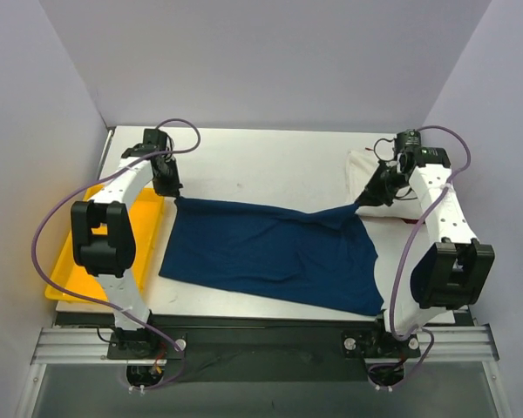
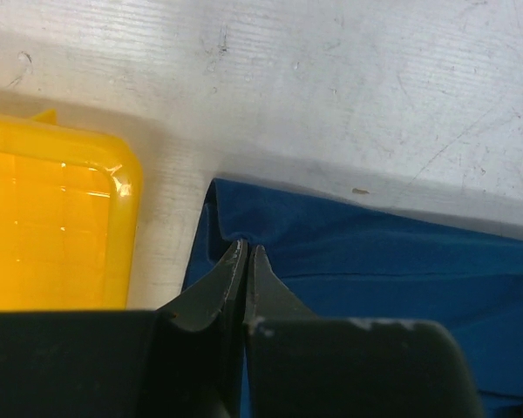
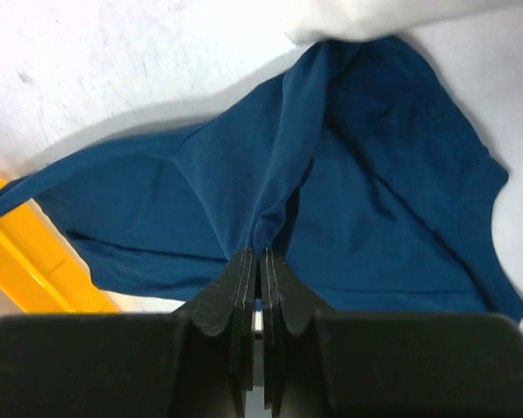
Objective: Fold and stack the t-shirts
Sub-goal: Fold the other side of the tshirt into a rectangle
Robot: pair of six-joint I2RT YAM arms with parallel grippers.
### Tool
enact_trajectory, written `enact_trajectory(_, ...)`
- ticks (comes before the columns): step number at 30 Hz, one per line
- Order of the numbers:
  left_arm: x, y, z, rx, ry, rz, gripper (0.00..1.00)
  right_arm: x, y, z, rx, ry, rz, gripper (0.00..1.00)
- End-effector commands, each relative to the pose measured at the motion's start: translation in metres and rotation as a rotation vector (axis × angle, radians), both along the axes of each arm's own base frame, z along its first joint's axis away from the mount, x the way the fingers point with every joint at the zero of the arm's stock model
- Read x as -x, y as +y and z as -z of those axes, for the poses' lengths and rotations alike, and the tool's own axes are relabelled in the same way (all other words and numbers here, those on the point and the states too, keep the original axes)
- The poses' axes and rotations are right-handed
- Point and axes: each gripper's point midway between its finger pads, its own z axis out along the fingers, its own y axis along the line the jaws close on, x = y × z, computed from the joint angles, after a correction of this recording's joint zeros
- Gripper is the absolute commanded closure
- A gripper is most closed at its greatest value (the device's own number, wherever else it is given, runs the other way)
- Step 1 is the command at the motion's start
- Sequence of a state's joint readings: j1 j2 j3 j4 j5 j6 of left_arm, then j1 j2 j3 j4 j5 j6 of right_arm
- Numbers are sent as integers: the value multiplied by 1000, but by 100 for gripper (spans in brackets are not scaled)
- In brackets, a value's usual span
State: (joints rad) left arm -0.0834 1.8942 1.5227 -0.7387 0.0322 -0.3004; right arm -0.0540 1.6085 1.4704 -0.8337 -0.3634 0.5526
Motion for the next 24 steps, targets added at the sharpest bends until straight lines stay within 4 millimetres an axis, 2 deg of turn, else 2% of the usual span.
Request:
enact_trajectory(1, 0, 1, -27, -2, -84, 36, 100, 32, -2, -17, 7, 14, 12, 100)
enact_trajectory(5, 14, 5, -31, -15, -87, 30, 100, 57, -3, -19, 20, 49, 9, 100)
enact_trajectory(10, 37, 6, -23, -14, -54, 25, 100, 86, -4, -22, 35, 78, 3, 100)
enact_trajectory(18, 67, 13, -18, -20, -27, -65, 100, 138, -1, -5, 30, 194, -9, 100)
enact_trajectory(24, 81, 20, -16, -35, -22, -117, 100, 160, 0, -4, 29, 221, -14, 100)
